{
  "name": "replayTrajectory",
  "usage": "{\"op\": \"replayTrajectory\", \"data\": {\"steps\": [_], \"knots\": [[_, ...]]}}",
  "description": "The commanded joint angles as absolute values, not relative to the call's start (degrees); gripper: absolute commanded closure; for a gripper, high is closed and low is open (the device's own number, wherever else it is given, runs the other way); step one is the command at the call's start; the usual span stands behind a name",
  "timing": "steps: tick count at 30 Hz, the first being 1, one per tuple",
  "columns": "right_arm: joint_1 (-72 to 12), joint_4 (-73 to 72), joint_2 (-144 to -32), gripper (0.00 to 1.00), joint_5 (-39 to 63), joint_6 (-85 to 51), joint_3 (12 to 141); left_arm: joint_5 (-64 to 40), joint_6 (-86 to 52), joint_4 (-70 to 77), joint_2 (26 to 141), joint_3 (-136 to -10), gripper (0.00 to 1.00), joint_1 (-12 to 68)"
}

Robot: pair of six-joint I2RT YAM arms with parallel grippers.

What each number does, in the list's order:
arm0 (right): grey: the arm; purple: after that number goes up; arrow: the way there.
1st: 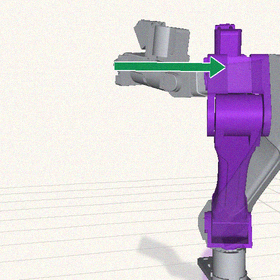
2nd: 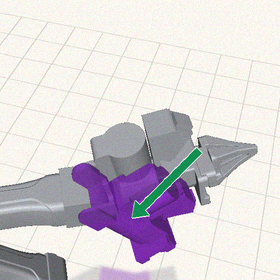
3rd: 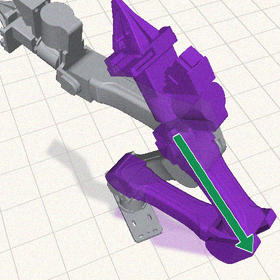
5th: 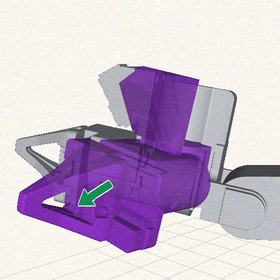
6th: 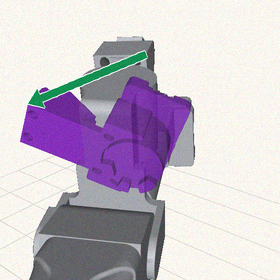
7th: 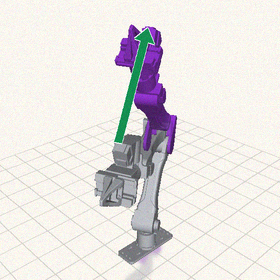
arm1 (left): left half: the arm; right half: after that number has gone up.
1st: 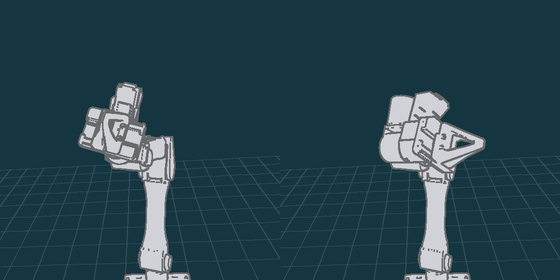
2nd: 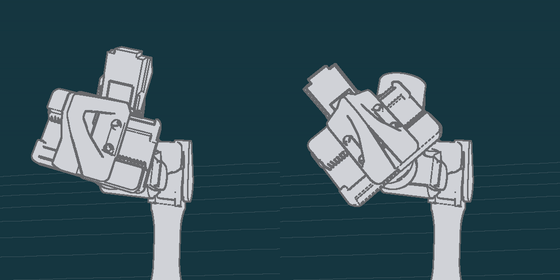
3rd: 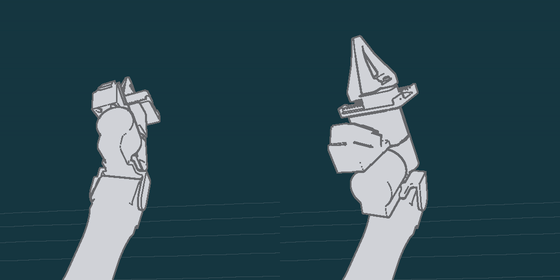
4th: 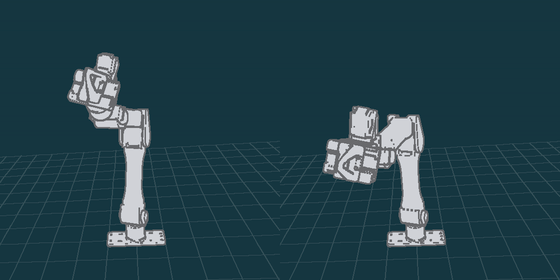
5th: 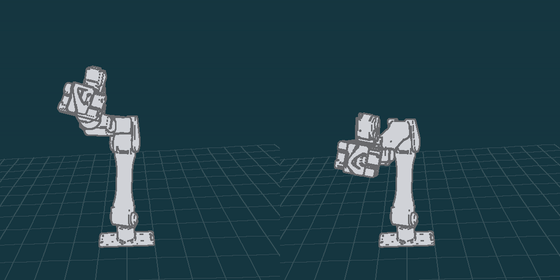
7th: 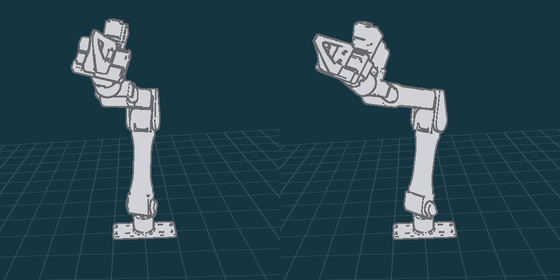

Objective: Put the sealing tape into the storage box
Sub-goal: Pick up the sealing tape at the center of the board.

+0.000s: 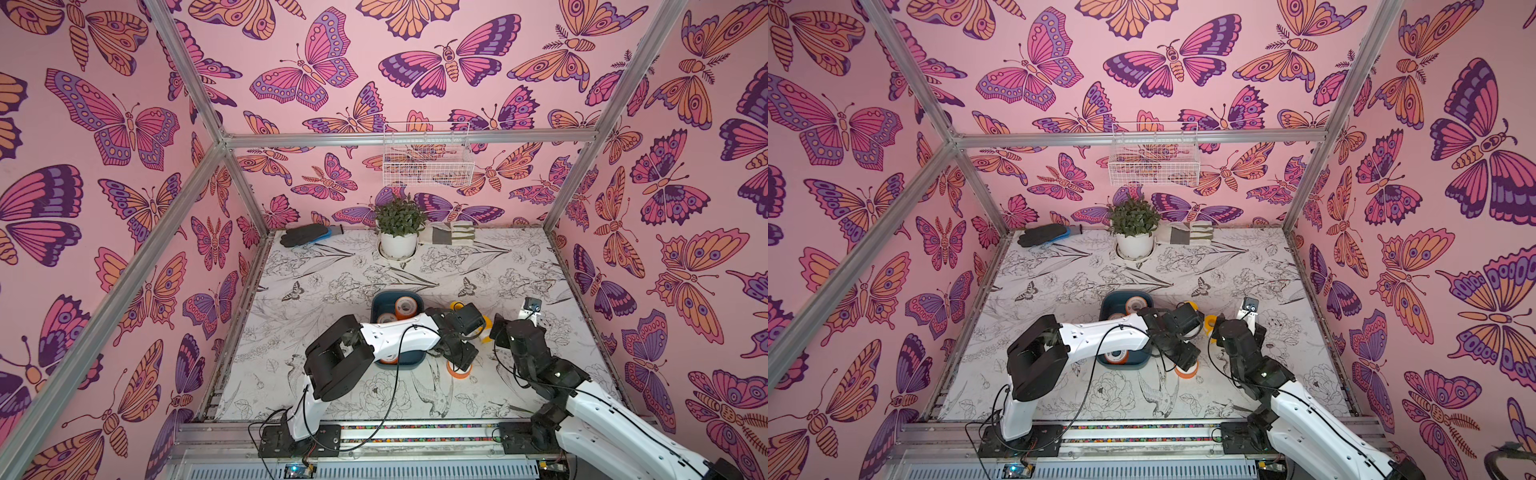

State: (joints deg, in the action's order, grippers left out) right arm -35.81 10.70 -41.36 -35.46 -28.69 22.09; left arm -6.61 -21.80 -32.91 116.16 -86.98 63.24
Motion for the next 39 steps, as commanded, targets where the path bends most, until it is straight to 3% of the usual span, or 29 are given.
{"op": "replayTrajectory", "data": {"steps": [1, 7, 11, 27, 39], "knots": [[-36.0, 10.6, -41.7, 0.13, -35.2, -28.8, 22.8, -6.3, -21.4, -33.4, 114.7, -86.6, 0.19, 64.0], [-35.9, 10.6, -41.7, 0.12, -35.1, -28.8, 22.8, -4.9, -21.4, -33.5, 115.9, -86.8, 0.08, 66.0], [-36.0, 10.7, -41.7, 0.12, -35.2, -28.8, 22.9, -3.1, -21.5, -34.2, 117.2, -87.7, 0.06, 67.1], [-36.0, 10.6, -41.8, 0.11, -35.1, -28.8, 22.9, 5.7, -22.7, -38.8, 123.5, -91.8, 0.12, 69.6], [-35.9, 10.6, -41.9, 0.11, -35.0, -28.8, 23.0, 7.2, -22.3, -38.9, 117.6, -90.5, 0.17, 70.5]]}}
